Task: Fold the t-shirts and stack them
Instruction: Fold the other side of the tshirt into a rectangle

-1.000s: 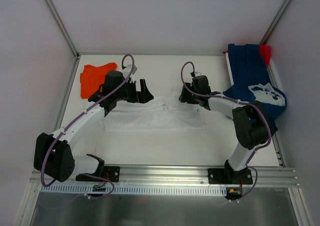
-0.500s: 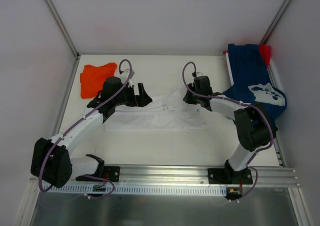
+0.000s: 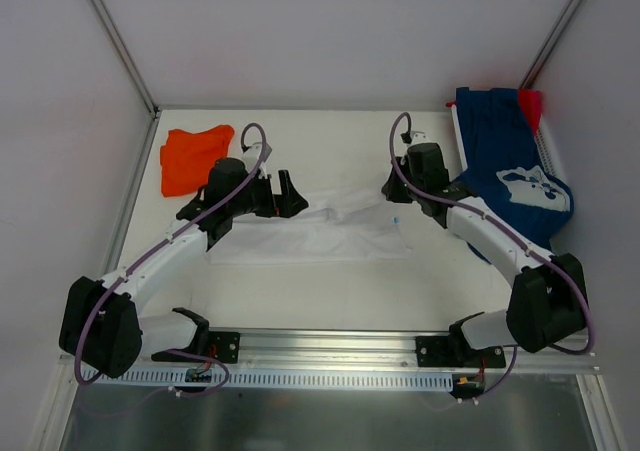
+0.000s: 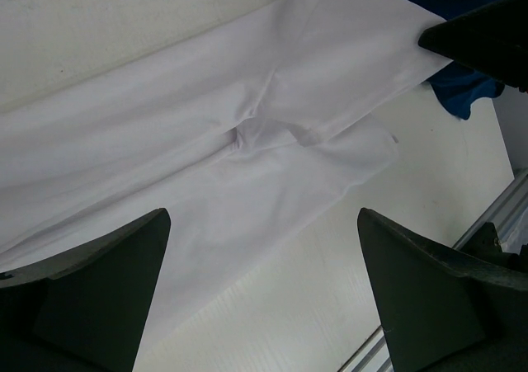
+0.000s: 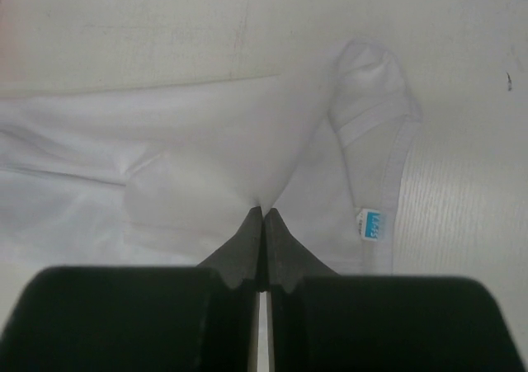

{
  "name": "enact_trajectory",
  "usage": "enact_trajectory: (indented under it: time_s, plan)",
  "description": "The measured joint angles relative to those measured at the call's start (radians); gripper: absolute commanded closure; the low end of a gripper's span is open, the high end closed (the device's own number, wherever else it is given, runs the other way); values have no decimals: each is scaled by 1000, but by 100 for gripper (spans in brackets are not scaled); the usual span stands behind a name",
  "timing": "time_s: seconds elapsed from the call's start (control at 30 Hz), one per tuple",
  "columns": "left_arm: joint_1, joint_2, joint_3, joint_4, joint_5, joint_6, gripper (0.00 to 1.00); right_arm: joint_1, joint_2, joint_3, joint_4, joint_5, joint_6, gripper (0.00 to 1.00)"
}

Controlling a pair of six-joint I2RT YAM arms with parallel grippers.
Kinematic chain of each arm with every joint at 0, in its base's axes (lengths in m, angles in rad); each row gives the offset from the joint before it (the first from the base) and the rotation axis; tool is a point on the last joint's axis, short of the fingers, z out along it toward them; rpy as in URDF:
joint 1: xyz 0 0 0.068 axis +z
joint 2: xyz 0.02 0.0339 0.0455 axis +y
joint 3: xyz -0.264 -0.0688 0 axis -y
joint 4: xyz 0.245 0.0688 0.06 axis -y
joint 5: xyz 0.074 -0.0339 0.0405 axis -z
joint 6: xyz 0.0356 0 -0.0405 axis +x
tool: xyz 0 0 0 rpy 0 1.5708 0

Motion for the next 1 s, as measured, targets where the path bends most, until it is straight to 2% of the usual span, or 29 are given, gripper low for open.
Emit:
enact_trajectory:
  time_s: [0.17, 0.33, 0.5, 0.77, 0.8, 0.83, 0.87, 0.93, 0.97, 1.0]
  plan:
    - [-13, -1, -4, 3, -2, -6, 1, 0, -60, -26, -53, 2, 3, 100]
    - [-18, -7, -6, 6, -5, -8, 1, 14, -130, -150, -51, 9, 30, 100]
    - [-19, -8, -6, 6, -9, -10, 2, 60, -160, -286, -53, 26, 74, 100]
    - [-31, -8, -6, 6, -24, -10, 2, 150, -170, -398, -51, 110, 151, 99]
    - [-31, -8, -6, 6, -25, -10, 2, 153, -171, -413, -46, 119, 160, 96]
    - [-32, -8, -6, 6, -25, -10, 2, 157, -171, -429, -42, 126, 169, 86]
    - [-31, -8, -6, 7, -25, -10, 2, 159, -171, -445, -38, 131, 180, 51]
    - [-31, -9, -6, 7, -26, -10, 1, 164, -173, -479, -27, 142, 205, 6]
    - [-32, -10, -6, 6, -26, -10, 1, 167, -191, -481, -3, 145, 214, 1]
    - [-32, -10, -6, 7, -26, -10, 1, 175, -205, -484, 7, 151, 217, 1]
